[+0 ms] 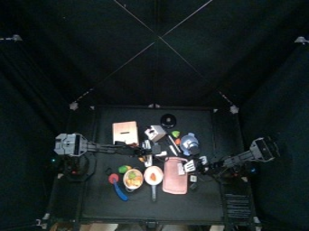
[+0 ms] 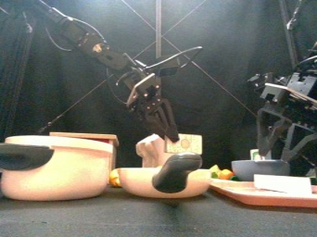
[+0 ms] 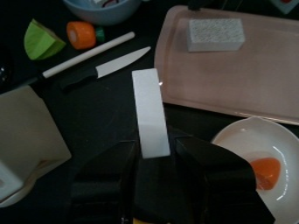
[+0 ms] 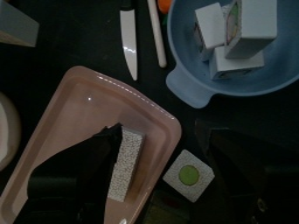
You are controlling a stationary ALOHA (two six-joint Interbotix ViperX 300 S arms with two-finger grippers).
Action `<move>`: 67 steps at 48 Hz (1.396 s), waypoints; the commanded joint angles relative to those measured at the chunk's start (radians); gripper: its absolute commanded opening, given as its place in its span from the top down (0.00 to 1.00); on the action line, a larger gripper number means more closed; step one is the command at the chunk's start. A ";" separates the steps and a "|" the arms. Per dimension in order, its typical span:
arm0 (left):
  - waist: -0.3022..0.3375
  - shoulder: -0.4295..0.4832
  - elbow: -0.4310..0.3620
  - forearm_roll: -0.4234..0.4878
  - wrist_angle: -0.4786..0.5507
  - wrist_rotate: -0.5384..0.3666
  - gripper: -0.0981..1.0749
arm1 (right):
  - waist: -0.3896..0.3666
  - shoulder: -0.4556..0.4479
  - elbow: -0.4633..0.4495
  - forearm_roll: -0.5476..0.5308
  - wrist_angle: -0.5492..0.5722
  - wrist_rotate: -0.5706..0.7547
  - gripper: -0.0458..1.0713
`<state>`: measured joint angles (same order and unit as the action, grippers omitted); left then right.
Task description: Hand over rice
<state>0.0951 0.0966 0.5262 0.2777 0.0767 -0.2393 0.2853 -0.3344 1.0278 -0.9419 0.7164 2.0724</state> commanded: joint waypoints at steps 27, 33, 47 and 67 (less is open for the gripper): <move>-0.064 -0.015 0.092 0.038 -0.377 0.005 0.33 | 0.002 -0.078 -0.095 -0.368 -0.219 -0.290 0.09; -0.081 -0.006 0.092 0.048 -0.413 0.003 0.33 | -0.005 -0.074 -0.094 -0.408 -0.224 -0.290 0.09; -0.086 0.015 0.078 0.034 -0.497 0.002 0.33 | 0.005 -0.028 -0.133 -0.471 -0.258 -0.291 0.09; -0.083 0.025 0.069 0.029 -0.548 0.003 0.32 | -0.003 0.025 -0.150 -0.483 -0.291 -0.291 0.22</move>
<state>0.0107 0.1304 0.6197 0.3068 -0.4541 -0.2378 0.2853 -0.2991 0.9004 -1.4189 0.4264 1.7825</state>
